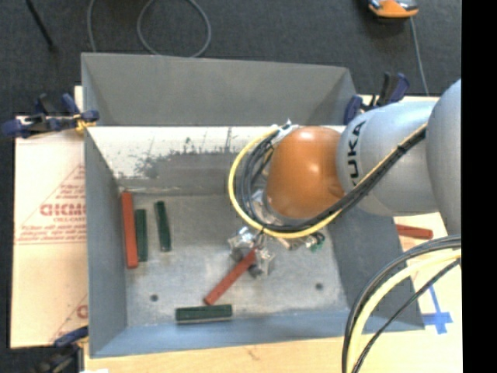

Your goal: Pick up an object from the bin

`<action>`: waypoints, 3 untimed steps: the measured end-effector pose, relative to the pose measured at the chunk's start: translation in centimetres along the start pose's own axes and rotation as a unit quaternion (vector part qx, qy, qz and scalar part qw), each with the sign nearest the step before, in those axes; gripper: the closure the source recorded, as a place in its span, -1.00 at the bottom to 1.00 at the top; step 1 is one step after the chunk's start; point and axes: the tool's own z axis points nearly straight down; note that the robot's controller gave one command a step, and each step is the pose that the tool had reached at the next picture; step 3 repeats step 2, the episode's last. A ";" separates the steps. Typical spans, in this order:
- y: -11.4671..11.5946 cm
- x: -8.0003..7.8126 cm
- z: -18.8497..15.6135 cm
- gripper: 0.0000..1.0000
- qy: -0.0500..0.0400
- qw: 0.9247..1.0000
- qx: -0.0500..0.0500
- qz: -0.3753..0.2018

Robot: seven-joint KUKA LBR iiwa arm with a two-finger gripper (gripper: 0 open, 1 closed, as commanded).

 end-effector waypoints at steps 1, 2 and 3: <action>-7.2 -6.7 0.0 1.00 0.001 0.975 0.001 -0.221; -11.7 -0.2 -13.0 1.00 0.001 0.948 0.004 -0.317; -11.7 -0.2 -13.0 1.00 0.001 0.948 0.004 -0.317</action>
Offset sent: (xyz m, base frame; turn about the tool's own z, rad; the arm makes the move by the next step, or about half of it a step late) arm 0.0959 -0.0107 -0.0011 -0.4484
